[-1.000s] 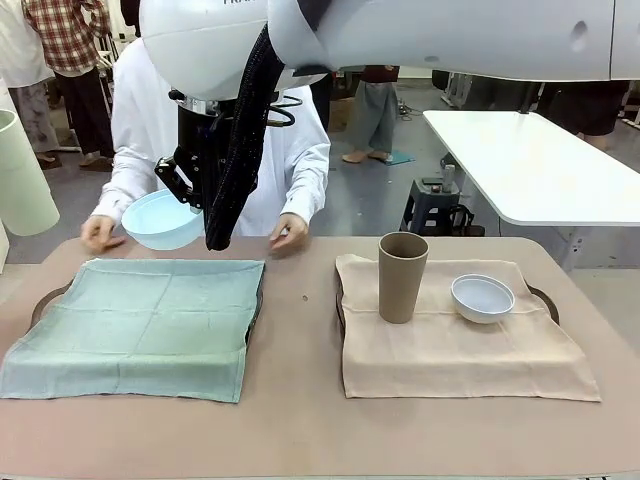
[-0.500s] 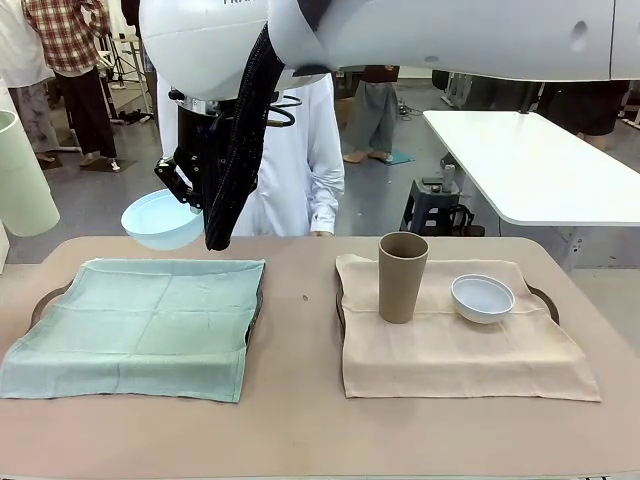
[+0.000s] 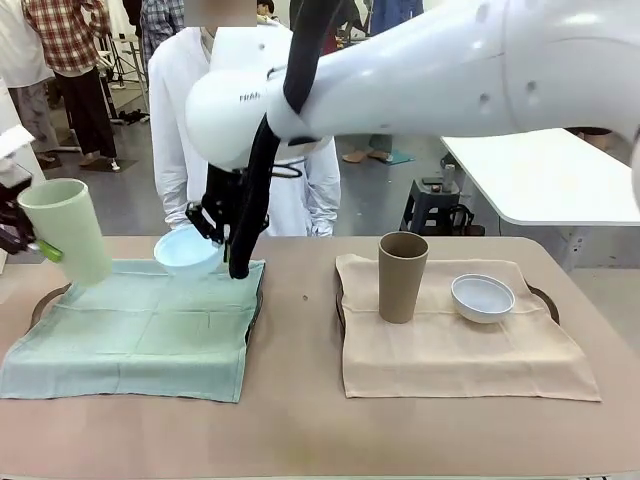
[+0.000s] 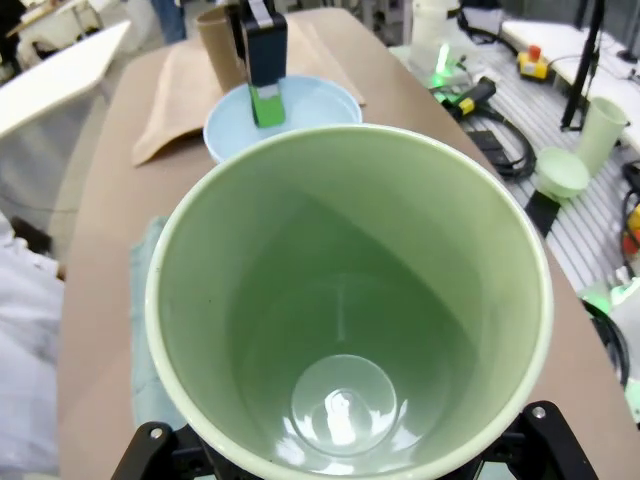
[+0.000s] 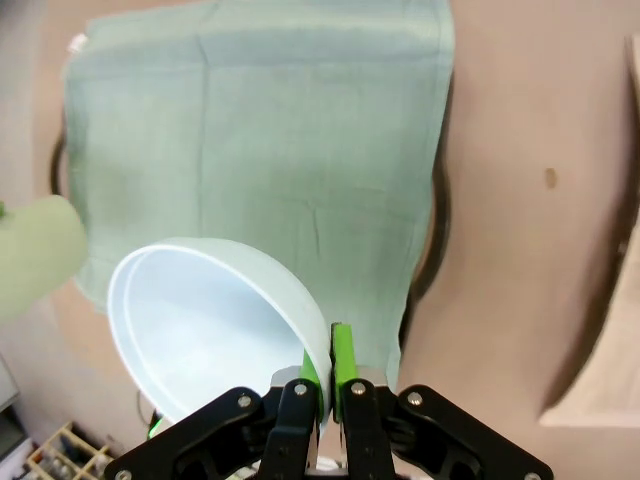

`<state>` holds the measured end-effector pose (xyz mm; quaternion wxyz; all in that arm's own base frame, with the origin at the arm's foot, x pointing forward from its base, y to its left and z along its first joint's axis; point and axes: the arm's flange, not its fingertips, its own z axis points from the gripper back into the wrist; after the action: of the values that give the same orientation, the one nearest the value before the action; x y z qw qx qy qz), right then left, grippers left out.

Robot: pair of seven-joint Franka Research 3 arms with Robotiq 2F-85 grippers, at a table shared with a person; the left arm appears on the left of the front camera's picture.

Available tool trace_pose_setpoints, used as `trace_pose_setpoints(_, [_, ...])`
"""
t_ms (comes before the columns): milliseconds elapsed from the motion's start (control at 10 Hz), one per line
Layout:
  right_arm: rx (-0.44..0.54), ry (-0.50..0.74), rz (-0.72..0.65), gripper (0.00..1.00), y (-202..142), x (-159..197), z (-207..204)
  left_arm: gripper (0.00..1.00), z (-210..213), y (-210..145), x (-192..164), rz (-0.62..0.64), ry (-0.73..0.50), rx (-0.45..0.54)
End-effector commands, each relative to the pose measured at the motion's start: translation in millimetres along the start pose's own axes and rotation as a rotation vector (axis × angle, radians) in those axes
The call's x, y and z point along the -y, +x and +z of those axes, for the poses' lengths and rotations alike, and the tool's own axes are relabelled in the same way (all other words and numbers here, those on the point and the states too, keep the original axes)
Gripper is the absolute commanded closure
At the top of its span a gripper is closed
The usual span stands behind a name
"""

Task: Set up a tray with a mat and arrange the tableware.
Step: Place the Picnic Bowl and Reusable plastic cup back onto the Handle tray in front of the human's position.

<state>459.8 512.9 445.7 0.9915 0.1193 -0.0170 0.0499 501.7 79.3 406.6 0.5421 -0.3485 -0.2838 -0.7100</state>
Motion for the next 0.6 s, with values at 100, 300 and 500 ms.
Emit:
trace_pose_setpoints(100, [-0.061, 0.038, 0.023, 0.96, 14, 2, -38, 0.16, -18, -15, -19, -0.019, 0.047, 0.002])
trace_pose_setpoints(300, [-0.067, 0.044, 0.034, 0.96, 18, 8, -59, 0.16, -34, -32, -26, 0.008, 0.087, 0.010])
trace_pose_setpoints(500, [-0.040, 0.055, 0.036, 0.96, 26, 14, -71, 0.16, -45, -36, -31, 0.007, 0.100, 0.027])
